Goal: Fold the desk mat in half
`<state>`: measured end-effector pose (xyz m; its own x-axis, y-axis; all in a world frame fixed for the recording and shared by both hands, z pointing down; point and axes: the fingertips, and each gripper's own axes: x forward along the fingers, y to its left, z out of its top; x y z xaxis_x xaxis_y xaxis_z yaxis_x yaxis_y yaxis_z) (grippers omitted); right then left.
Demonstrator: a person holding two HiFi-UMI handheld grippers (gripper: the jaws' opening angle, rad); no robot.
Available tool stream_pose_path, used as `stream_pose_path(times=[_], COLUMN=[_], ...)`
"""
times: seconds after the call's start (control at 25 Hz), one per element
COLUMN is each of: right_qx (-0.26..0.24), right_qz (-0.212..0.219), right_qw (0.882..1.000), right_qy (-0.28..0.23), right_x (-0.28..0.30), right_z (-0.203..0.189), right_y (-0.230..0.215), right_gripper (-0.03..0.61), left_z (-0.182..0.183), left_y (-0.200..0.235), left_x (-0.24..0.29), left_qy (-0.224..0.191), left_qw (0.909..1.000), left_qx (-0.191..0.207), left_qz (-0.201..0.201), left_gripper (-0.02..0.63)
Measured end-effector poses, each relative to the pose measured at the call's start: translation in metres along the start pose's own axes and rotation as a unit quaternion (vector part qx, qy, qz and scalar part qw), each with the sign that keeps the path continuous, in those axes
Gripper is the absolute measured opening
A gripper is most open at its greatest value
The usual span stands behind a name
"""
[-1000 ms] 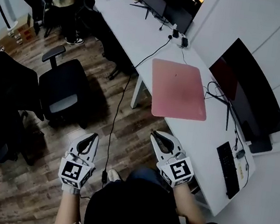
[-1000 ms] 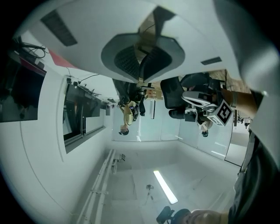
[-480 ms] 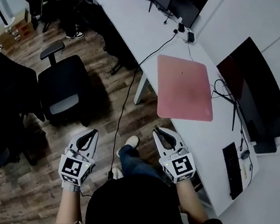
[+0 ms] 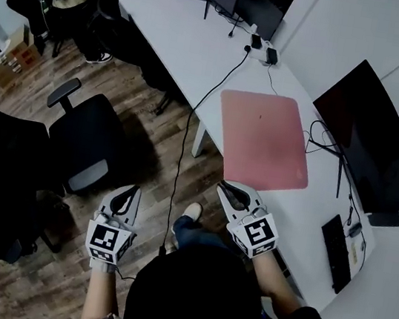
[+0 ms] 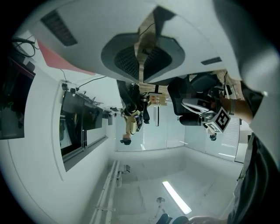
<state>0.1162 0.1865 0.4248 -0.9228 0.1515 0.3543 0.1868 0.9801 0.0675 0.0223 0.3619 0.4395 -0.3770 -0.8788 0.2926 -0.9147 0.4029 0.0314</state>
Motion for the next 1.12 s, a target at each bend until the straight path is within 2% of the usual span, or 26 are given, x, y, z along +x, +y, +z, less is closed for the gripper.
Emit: stream_pose_path(times=[0.2, 0.48, 0.88, 1.12], right_qx=[0.013, 0.040, 0.076, 0.105], right_qz=[-0.013, -0.030, -0.060, -0.103], right_qw=[1.000, 0.999, 0.995, 0.989], right_qy=[0.003, 0.005, 0.018, 0.021], right_x=[0.024, 0.046, 0.049, 0.042], right_z=[0.004, -0.001, -0.022, -0.033], right_y=[-0.051, -0.115, -0.161, -0.185], right_gripper=[0.041, 0.041, 0.041, 0.041], left_z=[0.018, 0.041, 0.058, 0.065], left_y=[0.019, 0.031, 0.023, 0.011], left_x=[0.056, 0.134, 0.207, 0.251], left_qy=[0.013, 0.017, 0.036, 0.054], left_qw=[0.9997, 0.9985, 0.9942, 0.9855], left_qx=[0.000, 0.027, 0.050, 0.071], left_qz=[-0.018, -0.044, -0.088, -0.144], left_gripper=[0.008, 0.009, 0.009, 0.009])
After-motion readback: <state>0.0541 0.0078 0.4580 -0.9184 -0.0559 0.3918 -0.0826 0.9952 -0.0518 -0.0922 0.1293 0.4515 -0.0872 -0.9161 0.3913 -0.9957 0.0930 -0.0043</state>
